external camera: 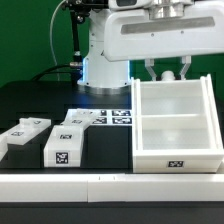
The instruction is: Assemble cabinet
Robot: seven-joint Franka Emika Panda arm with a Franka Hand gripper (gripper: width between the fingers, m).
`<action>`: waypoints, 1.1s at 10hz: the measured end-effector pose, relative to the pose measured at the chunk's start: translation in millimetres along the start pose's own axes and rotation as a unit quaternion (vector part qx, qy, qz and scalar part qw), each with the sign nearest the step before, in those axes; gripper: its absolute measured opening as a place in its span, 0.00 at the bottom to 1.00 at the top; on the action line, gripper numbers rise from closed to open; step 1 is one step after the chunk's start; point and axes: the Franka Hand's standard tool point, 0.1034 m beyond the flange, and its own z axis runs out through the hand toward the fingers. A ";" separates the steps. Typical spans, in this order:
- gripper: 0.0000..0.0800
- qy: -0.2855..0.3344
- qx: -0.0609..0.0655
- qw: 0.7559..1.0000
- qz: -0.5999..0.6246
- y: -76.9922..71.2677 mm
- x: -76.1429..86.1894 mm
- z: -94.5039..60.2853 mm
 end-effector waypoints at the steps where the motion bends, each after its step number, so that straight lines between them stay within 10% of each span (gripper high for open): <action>1: 0.28 -0.001 0.000 1.000 -0.001 3.9 -3.2 5.2; 11: 0.28 -0.020 0.000 1.000 -0.015 -11.2 -26.2 56.5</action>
Offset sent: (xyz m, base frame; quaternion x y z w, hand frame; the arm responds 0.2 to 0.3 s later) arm 0.0000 0.0000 0.0000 0.0000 0.0000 0.0000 1.0000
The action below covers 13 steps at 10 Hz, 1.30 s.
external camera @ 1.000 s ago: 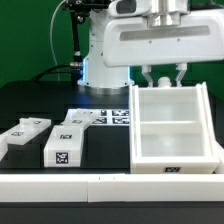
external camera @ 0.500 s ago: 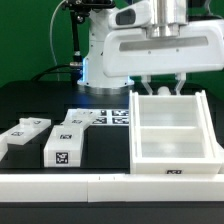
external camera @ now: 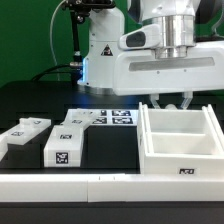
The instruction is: Assemble cabinet
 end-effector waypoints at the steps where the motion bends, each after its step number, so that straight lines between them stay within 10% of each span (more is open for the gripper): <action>1: 0.28 -0.002 -0.001 1.000 0.000 1.6 -2.7 6.3; 6: 0.28 -0.002 -0.003 1.000 -0.015 10.0 -7.5 25.4; 9: 0.55 -0.003 -0.004 1.000 -0.015 10.0 -7.7 25.5; 11: 0.93 -0.003 -0.004 1.000 -0.015 10.0 -7.7 25.5; 13: 0.99 -0.026 -0.003 1.000 -0.016 6.6 -11.5 10.5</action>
Offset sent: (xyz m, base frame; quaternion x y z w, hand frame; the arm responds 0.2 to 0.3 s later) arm 0.0067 -0.0018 -0.0206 0.0520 0.0147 -0.0064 0.9985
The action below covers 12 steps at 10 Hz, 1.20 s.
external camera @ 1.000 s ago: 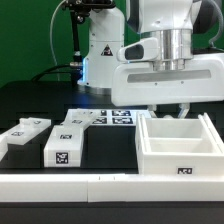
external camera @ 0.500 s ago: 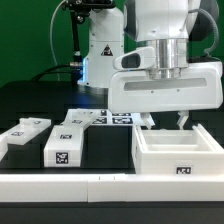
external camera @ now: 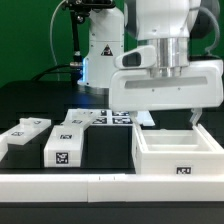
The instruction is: Assemble cabinet
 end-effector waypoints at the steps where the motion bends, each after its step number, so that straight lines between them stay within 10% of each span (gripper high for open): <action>1: 1.00 -0.002 0.000 1.000 0.002 3.3 -1.3 -18.6; 4: 0.99 -0.022 -0.003 1.000 0.018 19.6 -3.9 -61.5; 8: 0.99 -0.034 -0.003 0.999 -0.021 24.9 -5.9 -59.0; 12: 0.99 -0.143 0.025 0.982 -0.122 88.6 -15.6 -64.6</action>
Offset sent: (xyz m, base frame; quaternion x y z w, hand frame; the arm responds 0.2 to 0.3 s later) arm -0.0177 -0.0324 0.0544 -0.0127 -0.0581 0.0478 0.9971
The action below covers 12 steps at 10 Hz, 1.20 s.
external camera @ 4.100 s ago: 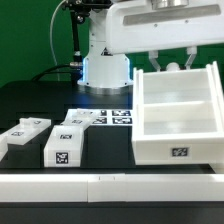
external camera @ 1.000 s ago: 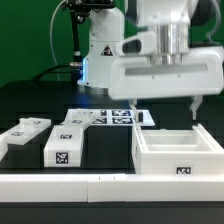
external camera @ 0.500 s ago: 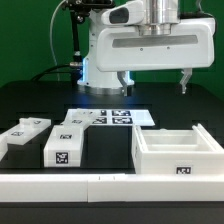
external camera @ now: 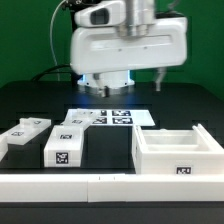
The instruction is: Assemble cabinet
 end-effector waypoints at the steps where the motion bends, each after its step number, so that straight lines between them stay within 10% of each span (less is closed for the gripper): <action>1: 0.99 -0.024 0.006 1.000 0.015 -1.2 3.6 0.9; 5: 0.99 -0.027 0.007 1.000 0.009 -1.5 5.3 3.0; 9: 0.99 0.031 -0.038 0.988 -0.145 36.0 -5.6 4.4; 12: 0.99 0.027 -0.030 0.991 -0.131 37.3 -8.0 6.9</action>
Offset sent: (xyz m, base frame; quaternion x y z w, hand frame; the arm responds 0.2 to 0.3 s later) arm 0.0000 0.0000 0.0000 0.0000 0.0000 0.0000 1.0000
